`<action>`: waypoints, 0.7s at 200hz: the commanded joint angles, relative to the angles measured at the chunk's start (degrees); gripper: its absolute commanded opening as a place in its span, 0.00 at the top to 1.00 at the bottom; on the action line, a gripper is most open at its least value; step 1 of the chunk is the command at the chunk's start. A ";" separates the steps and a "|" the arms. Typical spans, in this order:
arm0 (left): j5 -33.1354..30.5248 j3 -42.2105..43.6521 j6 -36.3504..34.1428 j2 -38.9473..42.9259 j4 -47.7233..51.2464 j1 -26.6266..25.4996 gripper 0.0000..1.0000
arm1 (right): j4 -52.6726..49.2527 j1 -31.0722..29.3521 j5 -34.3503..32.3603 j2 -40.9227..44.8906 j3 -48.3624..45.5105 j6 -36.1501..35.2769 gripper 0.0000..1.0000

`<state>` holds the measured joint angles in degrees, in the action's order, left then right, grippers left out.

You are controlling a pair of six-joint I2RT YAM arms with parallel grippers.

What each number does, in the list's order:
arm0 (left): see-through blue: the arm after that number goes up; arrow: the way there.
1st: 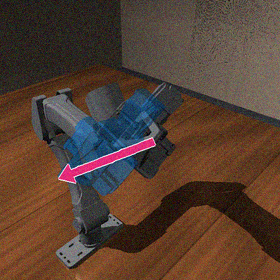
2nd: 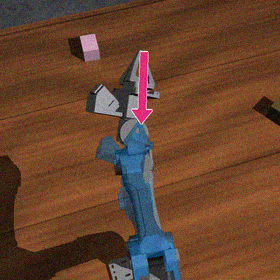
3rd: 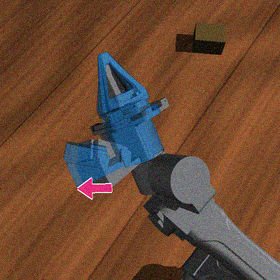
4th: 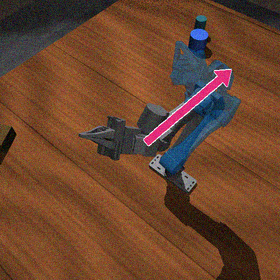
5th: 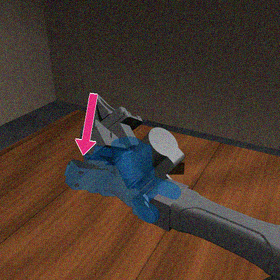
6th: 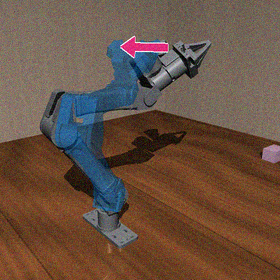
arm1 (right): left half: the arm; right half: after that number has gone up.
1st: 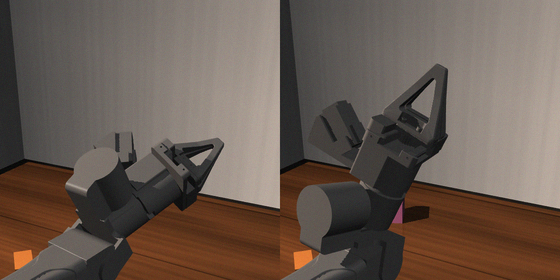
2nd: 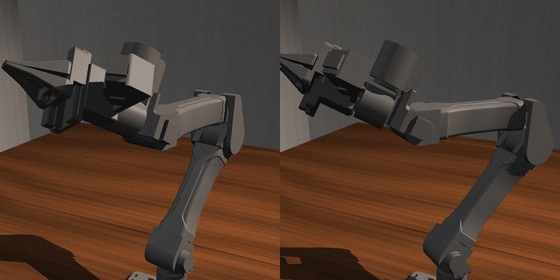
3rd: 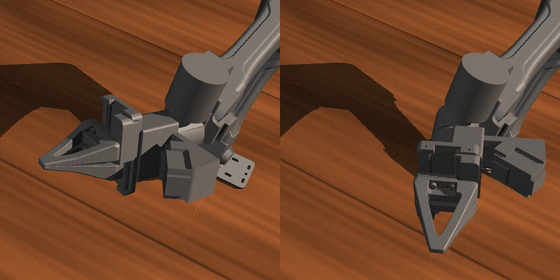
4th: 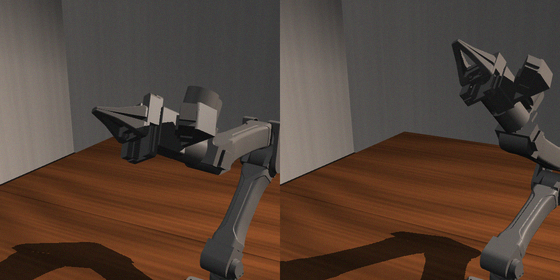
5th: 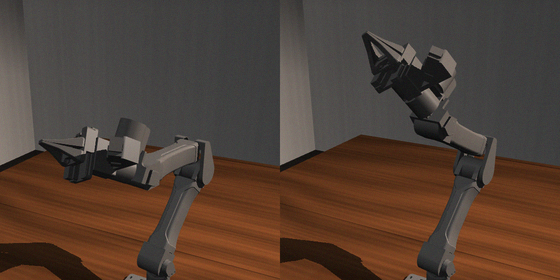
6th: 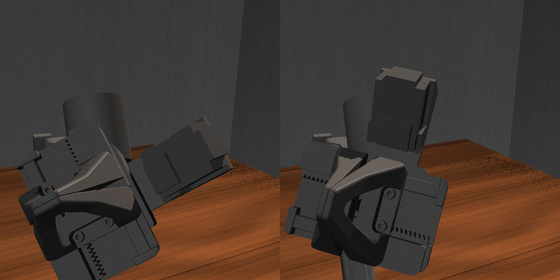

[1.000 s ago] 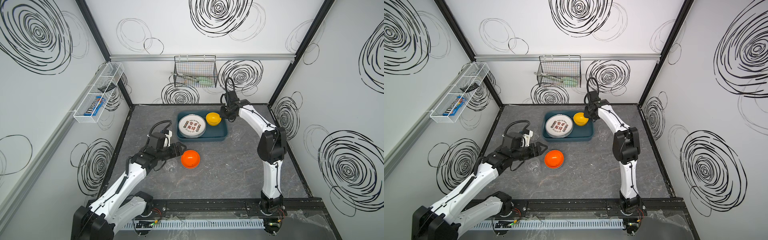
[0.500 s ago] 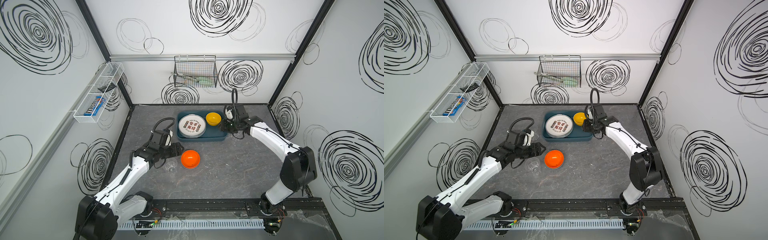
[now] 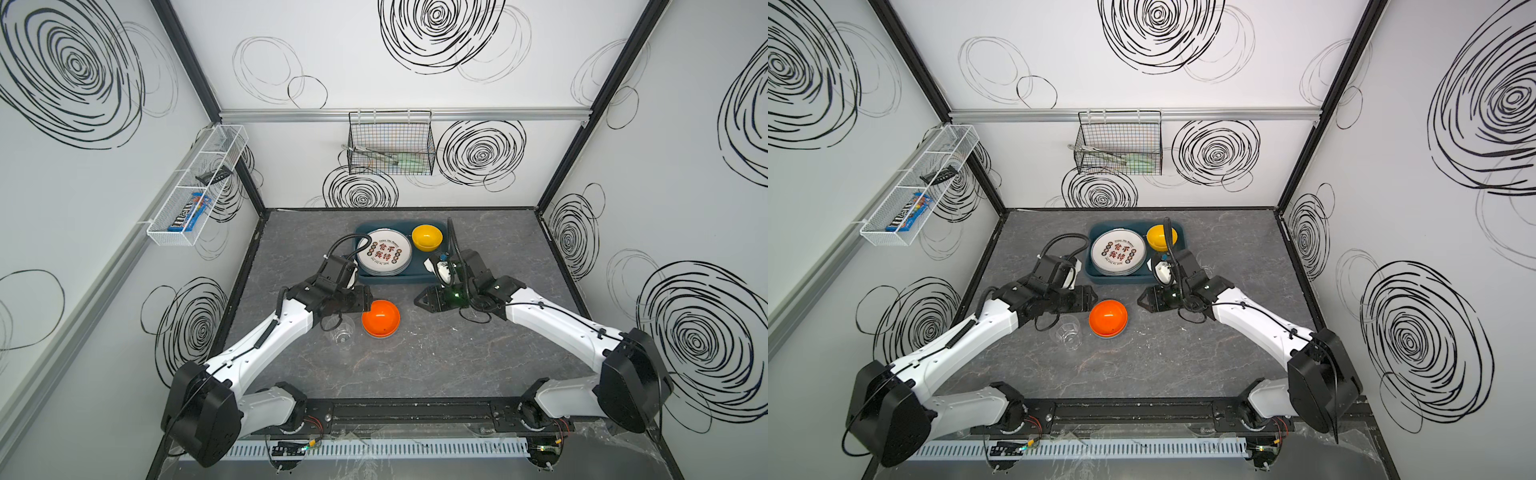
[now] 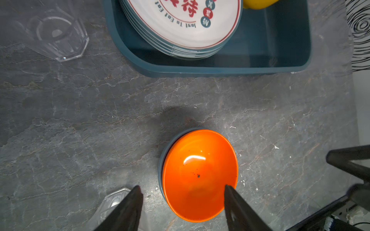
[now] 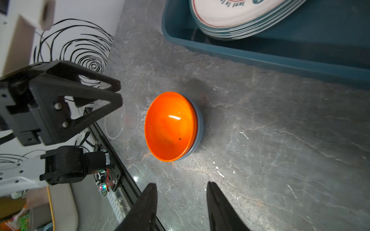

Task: Place the mixed dishes into the plastic bin
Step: 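Move the right gripper back to the orange bowl on the stack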

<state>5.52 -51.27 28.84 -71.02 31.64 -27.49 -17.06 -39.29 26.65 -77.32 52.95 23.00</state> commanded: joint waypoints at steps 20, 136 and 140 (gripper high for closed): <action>-5.45 -2.04 -1.51 -3.69 0.18 -2.21 0.33 | 3.96 -2.23 2.17 2.17 -2.70 -0.84 0.56; -12.99 -2.91 -2.03 -12.51 0.23 -7.14 0.56 | 4.27 -2.81 -1.07 1.53 -5.72 -0.07 0.56; -12.99 -2.83 -2.18 -12.71 0.23 -7.14 0.57 | 4.30 -2.81 -1.08 1.46 -5.75 -0.04 0.56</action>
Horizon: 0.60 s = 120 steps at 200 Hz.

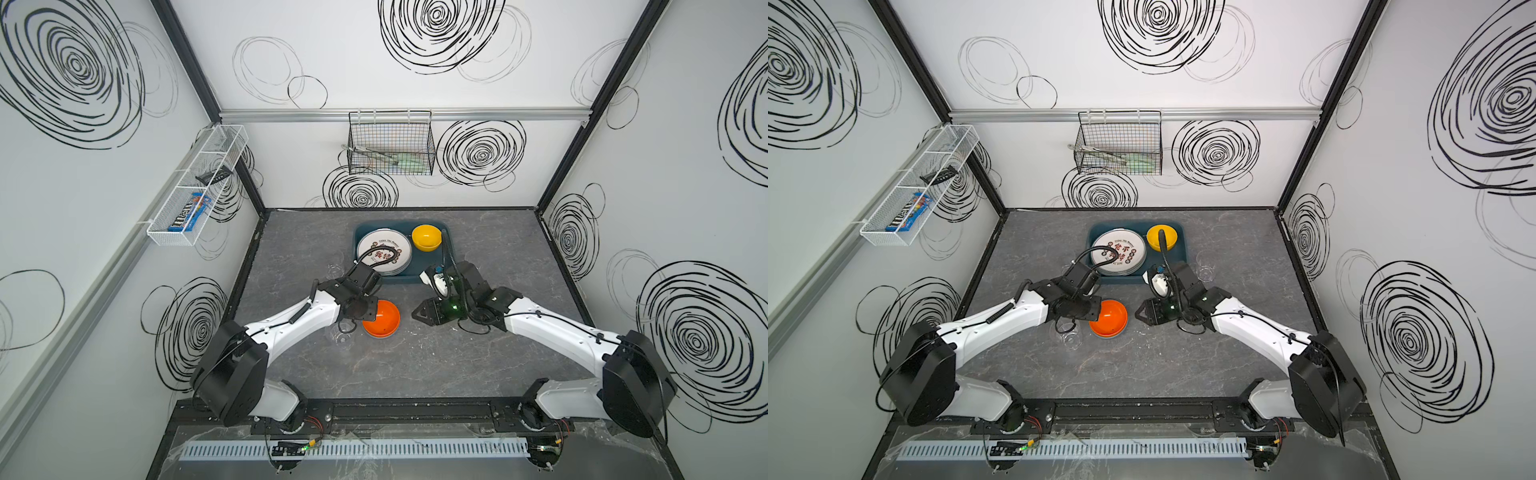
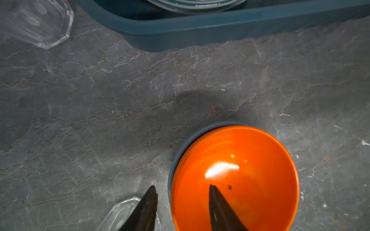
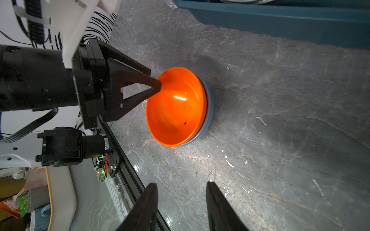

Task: Place the mixed dishes into the plastic bin
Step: 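Move the right gripper back to the orange bowl on the stack, then pinch the orange bowl's rim with the right gripper while the left braces it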

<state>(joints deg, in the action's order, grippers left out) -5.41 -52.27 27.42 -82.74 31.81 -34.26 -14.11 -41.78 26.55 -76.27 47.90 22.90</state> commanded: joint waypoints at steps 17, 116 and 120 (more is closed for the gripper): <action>-2.06 -1.74 -0.78 -1.84 -0.30 -0.43 0.62 | 1.44 -0.32 -1.17 0.16 -0.67 0.24 0.56; -1.79 -0.57 -0.88 -2.69 -0.86 -0.87 0.80 | 1.58 -0.32 -2.13 -0.63 -0.73 1.12 0.56; -1.80 -0.50 -0.88 -2.66 -0.87 -0.81 0.80 | 1.70 -0.23 -2.20 -0.70 -0.76 1.14 0.56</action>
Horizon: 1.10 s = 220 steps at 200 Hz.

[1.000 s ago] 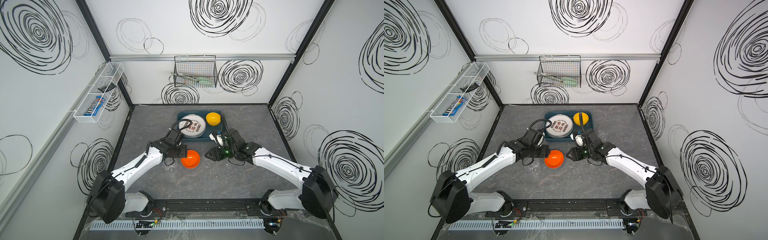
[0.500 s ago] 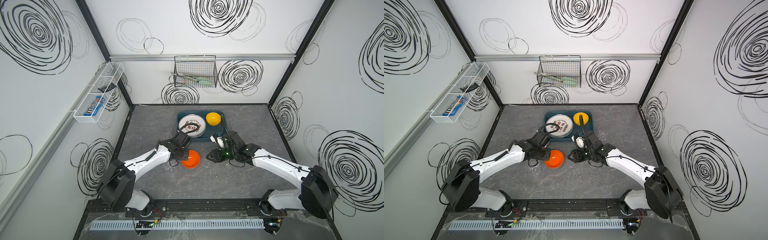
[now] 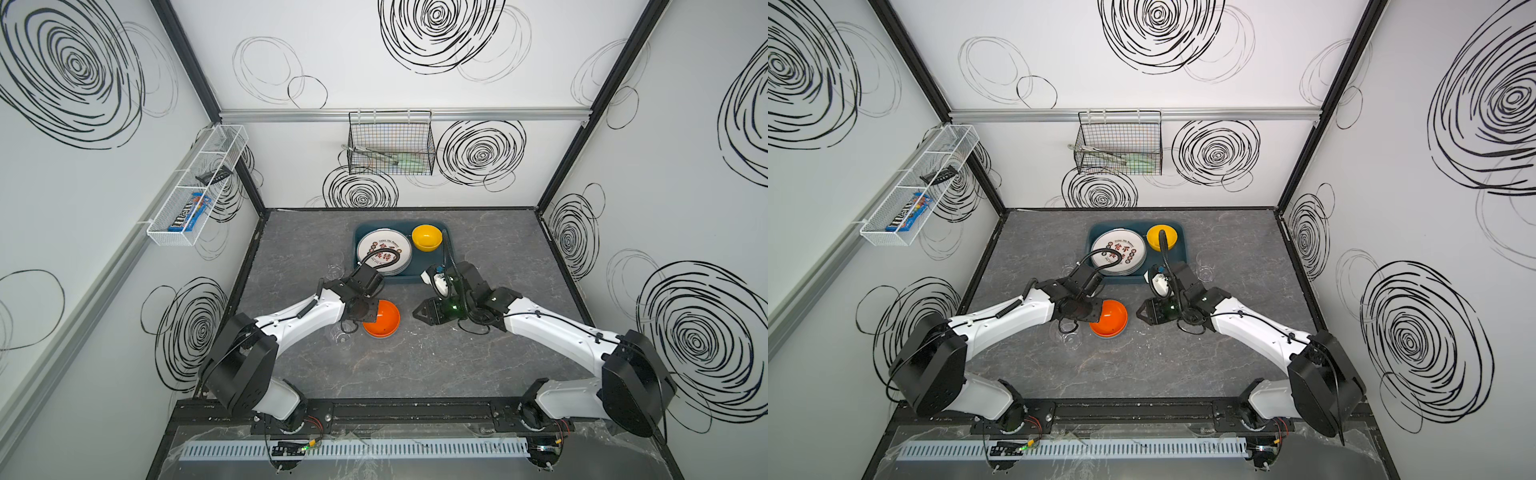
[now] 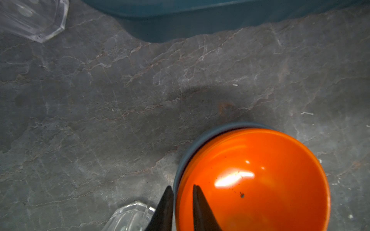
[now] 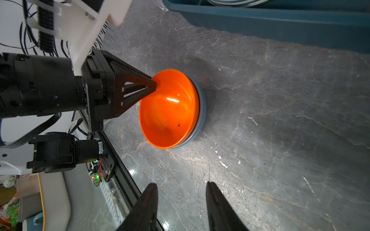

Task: Place the mixed dishes into the plastic bin
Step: 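Pinch the orange bowl's rim with the right gripper while the left braces it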

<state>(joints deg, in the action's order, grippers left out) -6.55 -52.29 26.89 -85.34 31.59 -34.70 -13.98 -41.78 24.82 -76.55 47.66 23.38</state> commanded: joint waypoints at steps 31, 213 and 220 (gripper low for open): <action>-0.73 0.13 -0.44 0.01 -0.74 -0.44 0.83 | 1.38 -0.22 -0.96 -0.26 -0.54 0.79 0.56; 2.17 -2.89 -0.11 6.88 1.60 -0.37 1.00 | 0.58 0.68 -2.14 -0.85 0.95 2.42 0.56; 2.21 -3.11 -0.09 7.22 1.79 -0.37 1.00 | 0.34 0.81 -2.17 -1.06 1.29 2.53 0.56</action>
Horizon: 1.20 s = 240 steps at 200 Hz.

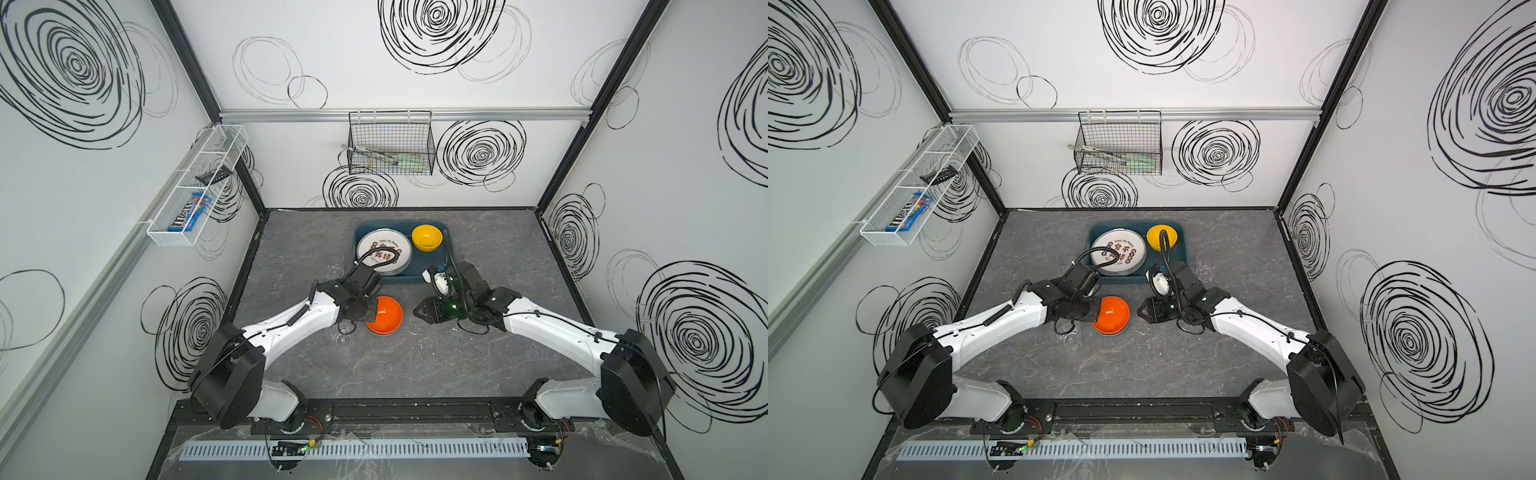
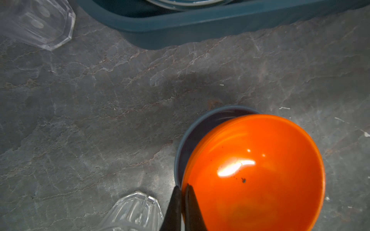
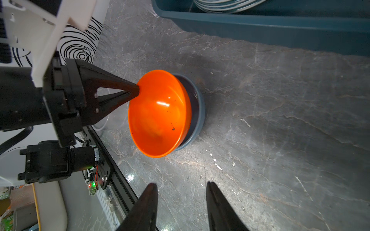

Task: Place the mixed dishes into the plastic bin
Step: 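Pinch the orange bowl's rim with the right gripper while the left braces it, then lift the orange bowl off the blue bowl and carry it toward the bin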

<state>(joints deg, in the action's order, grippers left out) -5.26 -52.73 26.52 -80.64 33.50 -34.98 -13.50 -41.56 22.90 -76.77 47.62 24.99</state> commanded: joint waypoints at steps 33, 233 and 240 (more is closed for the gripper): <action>0.93 -3.68 0.27 4.15 1.01 -0.09 1.00 | -2.47 0.78 -0.18 -2.39 3.98 1.28 0.55; 2.28 -5.01 1.51 8.25 2.29 0.00 1.00 | -3.72 -1.22 2.92 -16.92 17.25 5.59 0.69; 2.27 -5.01 1.43 8.39 2.28 0.00 1.00 | -3.71 -1.24 3.11 -17.09 17.33 5.59 0.72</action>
<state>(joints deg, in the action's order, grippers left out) -3.57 -55.83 27.24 -74.11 36.47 -34.98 -16.16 -42.39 25.21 -92.88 63.22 30.39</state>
